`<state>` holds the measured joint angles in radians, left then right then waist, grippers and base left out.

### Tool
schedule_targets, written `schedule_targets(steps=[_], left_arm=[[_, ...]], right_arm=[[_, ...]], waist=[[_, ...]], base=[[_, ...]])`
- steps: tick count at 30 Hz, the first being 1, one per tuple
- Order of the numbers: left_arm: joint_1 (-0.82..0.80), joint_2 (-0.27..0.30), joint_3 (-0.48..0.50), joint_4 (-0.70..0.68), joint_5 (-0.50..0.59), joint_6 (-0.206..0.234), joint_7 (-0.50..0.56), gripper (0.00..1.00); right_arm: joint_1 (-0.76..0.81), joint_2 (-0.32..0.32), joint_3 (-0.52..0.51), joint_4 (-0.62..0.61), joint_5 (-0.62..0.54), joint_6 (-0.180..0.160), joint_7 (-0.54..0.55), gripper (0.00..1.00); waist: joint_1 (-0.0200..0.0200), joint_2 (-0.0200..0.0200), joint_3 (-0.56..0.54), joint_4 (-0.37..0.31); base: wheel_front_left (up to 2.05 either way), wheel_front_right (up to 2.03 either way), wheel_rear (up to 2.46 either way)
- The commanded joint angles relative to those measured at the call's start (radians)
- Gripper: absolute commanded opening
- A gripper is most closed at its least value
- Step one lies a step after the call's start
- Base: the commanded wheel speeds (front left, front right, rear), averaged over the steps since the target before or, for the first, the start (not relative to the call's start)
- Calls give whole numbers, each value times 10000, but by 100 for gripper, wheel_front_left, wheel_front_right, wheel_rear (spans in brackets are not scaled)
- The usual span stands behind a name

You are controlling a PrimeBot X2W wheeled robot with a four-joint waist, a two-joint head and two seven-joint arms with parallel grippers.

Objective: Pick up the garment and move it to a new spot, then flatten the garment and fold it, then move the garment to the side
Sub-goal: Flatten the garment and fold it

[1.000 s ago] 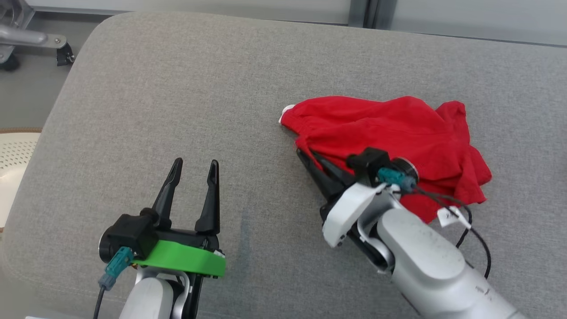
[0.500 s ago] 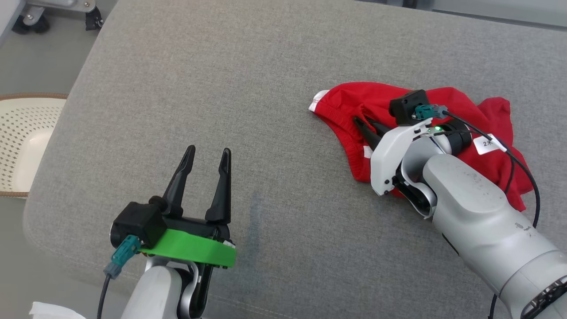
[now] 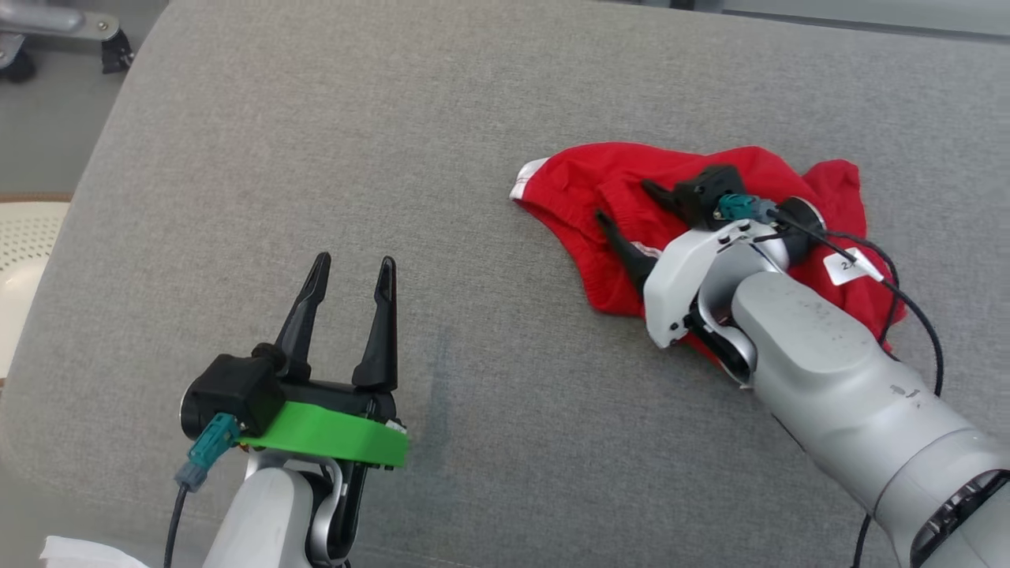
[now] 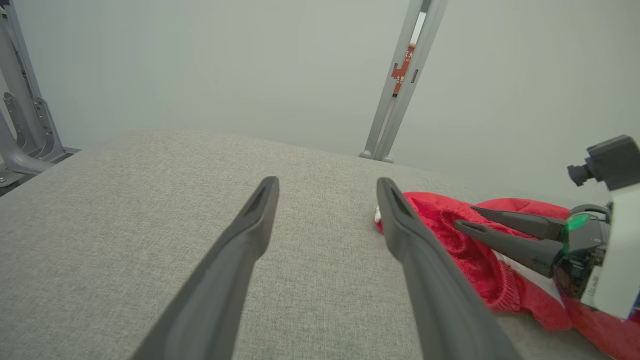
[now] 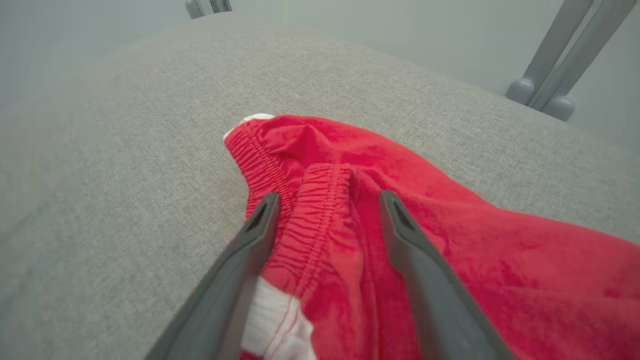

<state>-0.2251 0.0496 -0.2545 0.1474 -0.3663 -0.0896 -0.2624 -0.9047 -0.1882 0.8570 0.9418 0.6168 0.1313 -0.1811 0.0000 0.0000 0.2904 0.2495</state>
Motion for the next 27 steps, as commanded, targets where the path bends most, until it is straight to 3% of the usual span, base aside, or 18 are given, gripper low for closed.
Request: schedule_targets(steps=[1, 14, 20, 27], left_arm=[[-46, 18, 55, 24, 89, -60, -28, 100], [408, 22, 497, 121, 386, -208, -28, 100], [579, 22, 568, 16, 309, -225, -28, 100], [798, 21, 662, -6, 387, -251, -28, 100]], right_arm=[[59, -6, 62, -93, 67, -15, -131, 100], [561, -316, 177, -932, -255, -15, -552, 100], [1597, -642, -1128, -1619, -1141, -15, -826, 100], [4518, -411, -3995, -3870, -2877, -15, -843, 100]], waist=[[0, 0, -316, -452], [0, 0, -1135, -1686], [0, 0, -1354, -2125], [0, 0, -1566, -2512]], base=[[0, 0, 0], [0, 0, 0], [0, 0, 0], [0, 0, 0]])
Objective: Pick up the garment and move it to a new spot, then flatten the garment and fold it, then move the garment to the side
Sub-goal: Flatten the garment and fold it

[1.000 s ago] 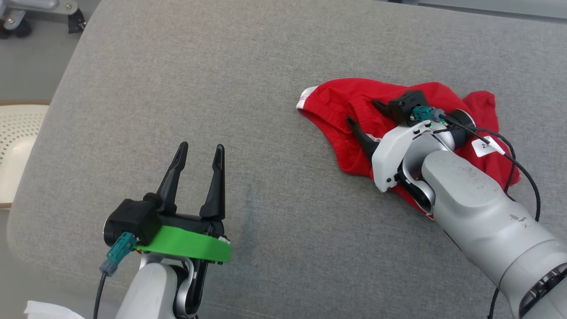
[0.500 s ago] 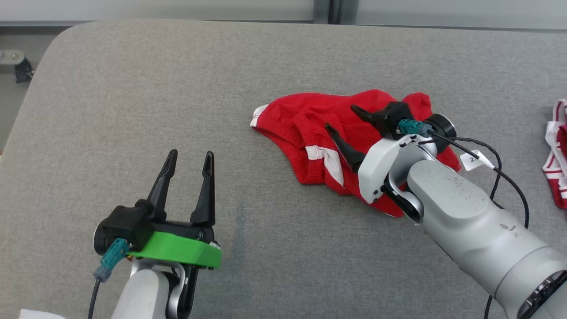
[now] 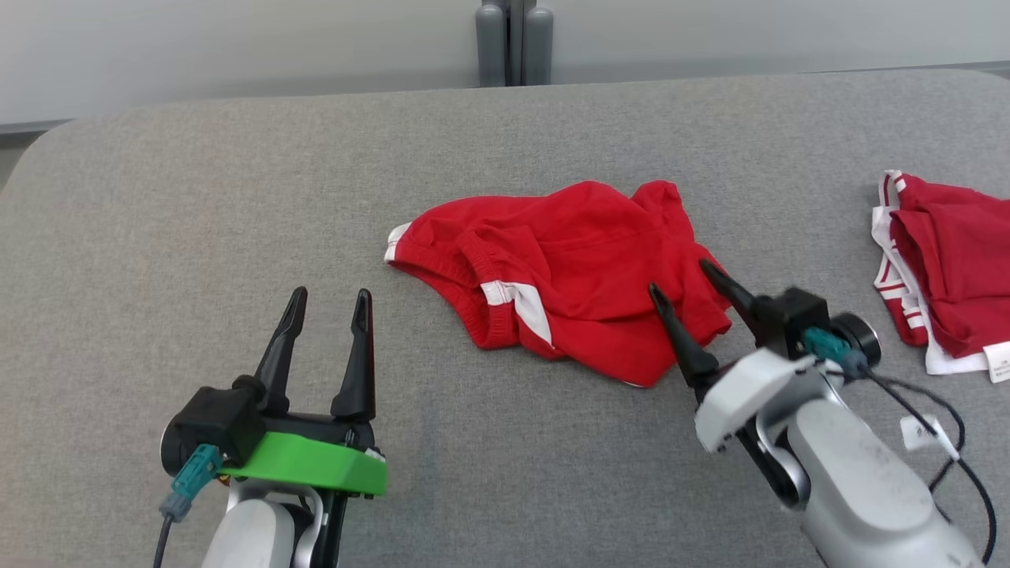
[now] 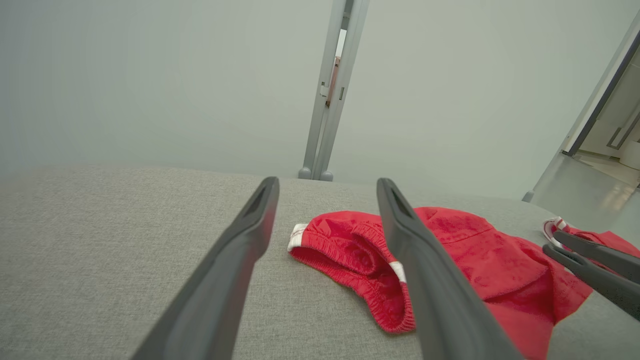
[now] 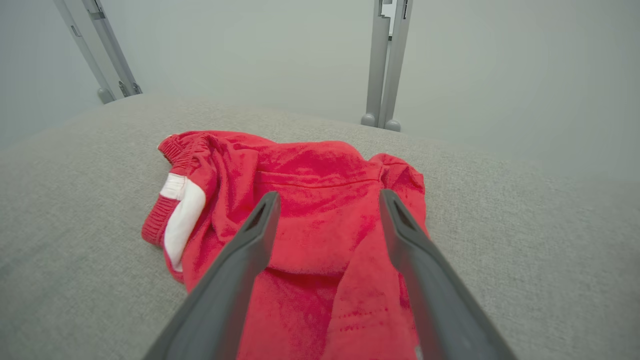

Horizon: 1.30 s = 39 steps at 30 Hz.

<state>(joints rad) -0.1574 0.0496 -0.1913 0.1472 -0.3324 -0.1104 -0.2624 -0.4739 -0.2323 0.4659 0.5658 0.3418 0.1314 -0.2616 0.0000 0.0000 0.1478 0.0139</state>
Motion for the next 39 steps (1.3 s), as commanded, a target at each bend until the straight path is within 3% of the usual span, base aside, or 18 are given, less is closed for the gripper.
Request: schedule_targets(steps=[1, 6, 12, 16, 36, 37, 39], left_arm=[[147, 22, 52, 7, 65, -40, -28, 100], [264, 22, 97, 19, 97, -71, -28, 100], [283, 22, 62, 59, 105, -103, -28, 100], [215, 22, -11, 97, 99, -130, -28, 100], [-52, 22, -97, 92, 51, -162, -28, 100], [-53, 22, -107, 93, 47, -162, -28, 100], [-65, 22, -110, 93, 28, -164, -28, 100]], right_arm=[[646, 160, -486, -406, -357, -17, -39, 100], [2884, 1059, -2119, -1720, -1314, -17, -41, 100], [3895, 1560, -2790, -2428, -1766, -17, -42, 100], [3794, 1692, -2959, -2500, -1840, -17, -43, 100], [1939, 1697, -3056, -460, -824, -17, -44, 100], [1889, 1675, -3050, -435, -791, -17, -44, 39], [1810, 1617, -3091, -511, -745, -17, -44, 0]], waist=[[0, 0, -166, -190], [0, 0, -208, -298], [0, 0, -158, -396], [0, 0, -139, -340], [0, 0, 457, 516], [0, 0, 478, 540], [0, 0, 500, 565]], base=[[0, 0, 0], [0, 0, 0], [0, 0, 0], [0, 0, 0], [0, 0, 0], [0, 0, 0], [0, 0, 0]])
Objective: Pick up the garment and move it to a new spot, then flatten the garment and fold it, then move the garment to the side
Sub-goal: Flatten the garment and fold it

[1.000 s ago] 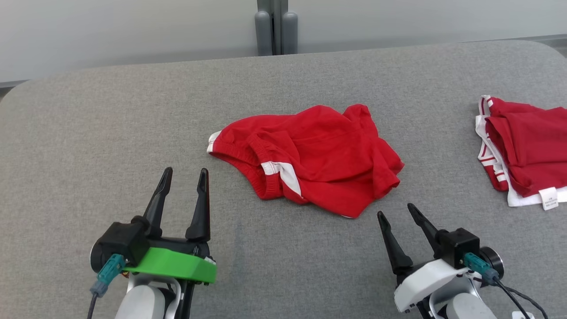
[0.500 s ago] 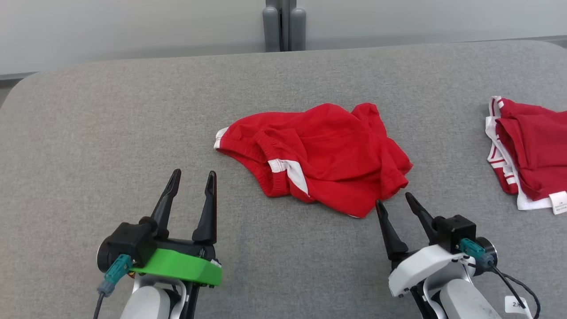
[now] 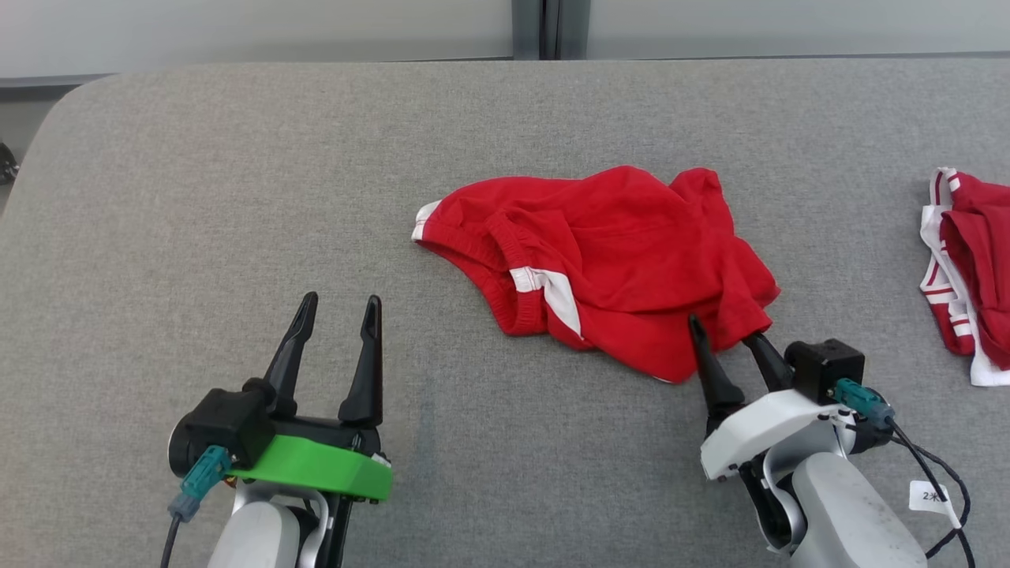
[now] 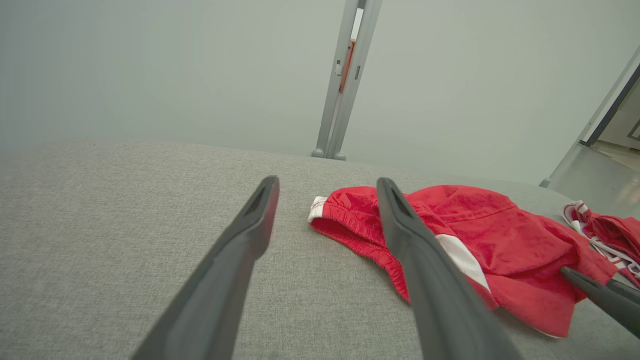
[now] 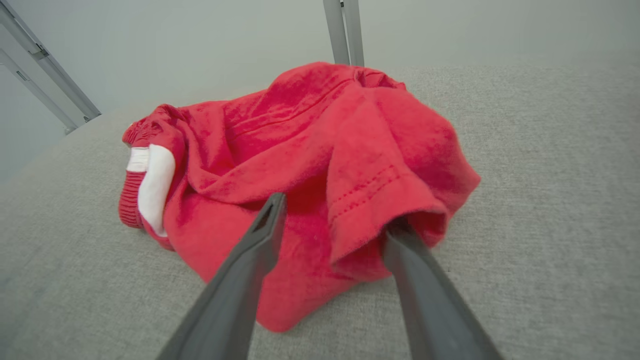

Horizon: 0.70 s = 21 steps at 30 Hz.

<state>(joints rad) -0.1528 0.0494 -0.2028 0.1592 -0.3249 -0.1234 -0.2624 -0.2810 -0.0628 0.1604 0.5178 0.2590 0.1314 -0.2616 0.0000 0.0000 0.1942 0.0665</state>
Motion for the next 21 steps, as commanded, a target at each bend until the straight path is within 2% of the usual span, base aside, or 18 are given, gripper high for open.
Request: schedule_targets(steps=[1, 10, 14, 21], left_arm=[[-114, 24, 24, -22, -61, -33, -28, 100], [117, 24, 72, -12, -216, 107, -28, 100], [162, 24, -17, -32, -335, 176, -28, 100], [210, 24, -181, -51, -443, 242, -28, 100]], right_arm=[[-125, -106, -70, -81, 69, -17, -44, 0], [349, -610, -14, -1047, 224, -17, 95, 0], [541, -1028, 131, -1802, 520, -17, 759, 0], [686, -1723, 328, -3640, 1005, -17, 2590, 0]], waist=[[0, 0, 27, 35], [0, 0, -410, -435], [0, 0, -511, -589], [0, 0, -514, -624]], base=[[0, 0, 0], [0, 0, 0], [0, 0, 0], [0, 0, 0]])
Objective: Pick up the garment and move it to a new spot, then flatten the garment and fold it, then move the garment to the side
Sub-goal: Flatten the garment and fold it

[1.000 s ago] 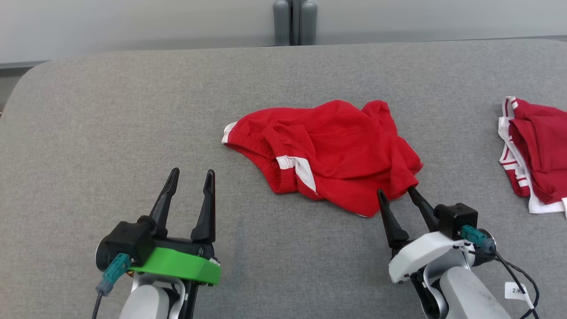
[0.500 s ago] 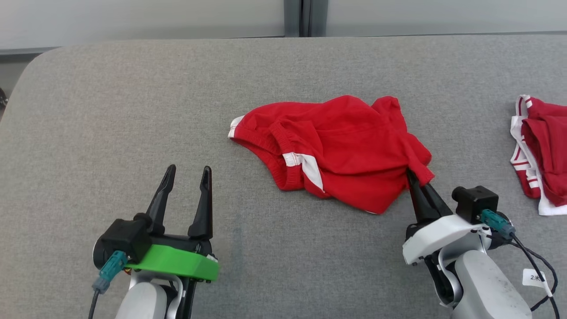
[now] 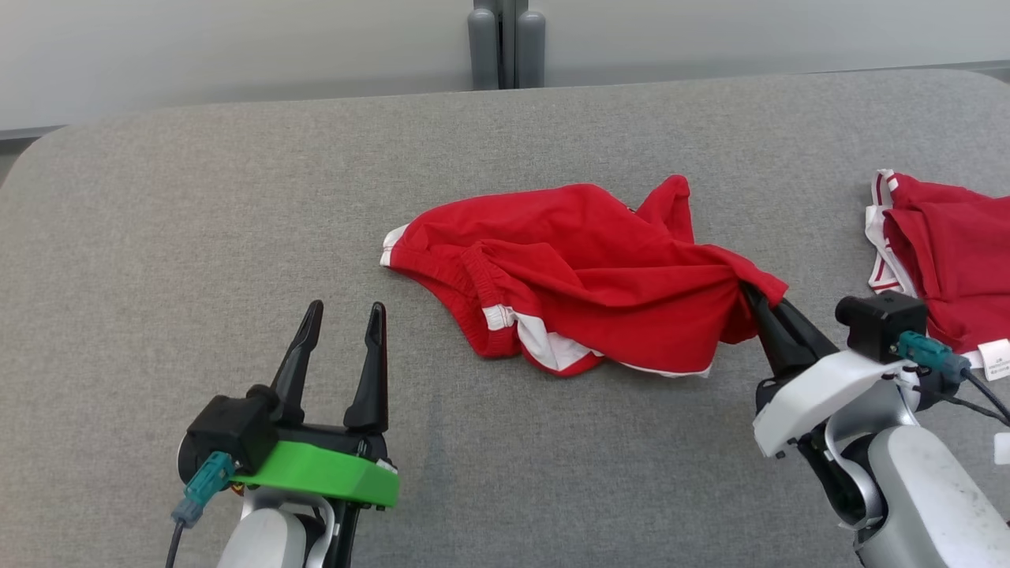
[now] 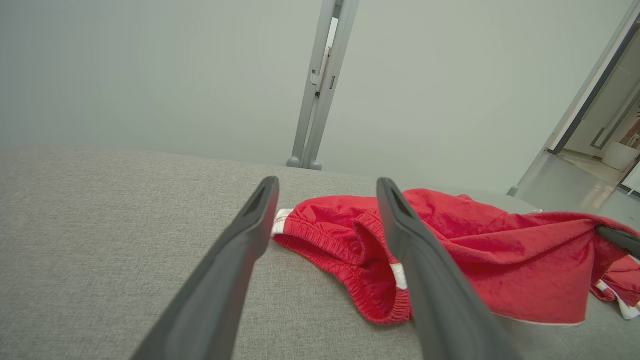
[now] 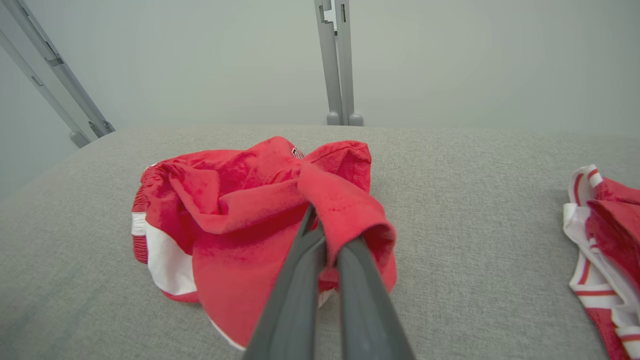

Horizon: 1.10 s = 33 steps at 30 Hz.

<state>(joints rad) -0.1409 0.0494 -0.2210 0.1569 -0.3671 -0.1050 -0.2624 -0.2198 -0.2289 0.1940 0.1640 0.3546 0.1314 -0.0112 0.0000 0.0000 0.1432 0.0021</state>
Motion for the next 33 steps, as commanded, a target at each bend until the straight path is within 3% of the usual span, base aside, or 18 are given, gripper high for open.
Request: schedule_targets(steps=[1, 8, 17, 22, 31, 32, 33], left_arm=[[93, 24, -20, -23, -39, 55, -28, 100], [1, 24, -153, -5, -199, 48, -28, 100], [-269, 24, -415, -5, -278, 28, -28, 100], [-457, 24, -618, -13, -317, 24, -28, 100], [-671, 22, -857, -23, -351, 28, -28, 100], [-687, 22, -859, -19, -348, 25, -28, 100], [-691, 22, -858, -14, -346, 20, -28, 100]], right_arm=[[60, -137, -14, -340, 80, -17, 333, 0], [-368, -554, -535, -1299, 480, -17, 2363, 0], [-1615, -1316, -937, 340, 1239, -16, 4670, 0], [-2401, -1764, -1033, 1729, 1167, -16, 4931, 0], [-3876, -2161, -683, 4059, 857, -18, 4345, 0], [-3989, -2192, -584, 4234, 842, -18, 4260, 5], [-4126, -2203, -461, 4447, 852, -18, 4139, 43]], waist=[[0, 0, -8, 48], [0, 0, 10, 474], [0, 0, 370, 1251], [0, 0, 633, 1694], [0, 0, 968, 2239], [0, 0, 983, 2260], [0, 0, 997, 2279]], base=[[0, 0, 0], [0, 0, 0], [0, 0, 0], [0, 0, 0], [0, 0, 0], [0, 0, 0], [0, 0, 0]])
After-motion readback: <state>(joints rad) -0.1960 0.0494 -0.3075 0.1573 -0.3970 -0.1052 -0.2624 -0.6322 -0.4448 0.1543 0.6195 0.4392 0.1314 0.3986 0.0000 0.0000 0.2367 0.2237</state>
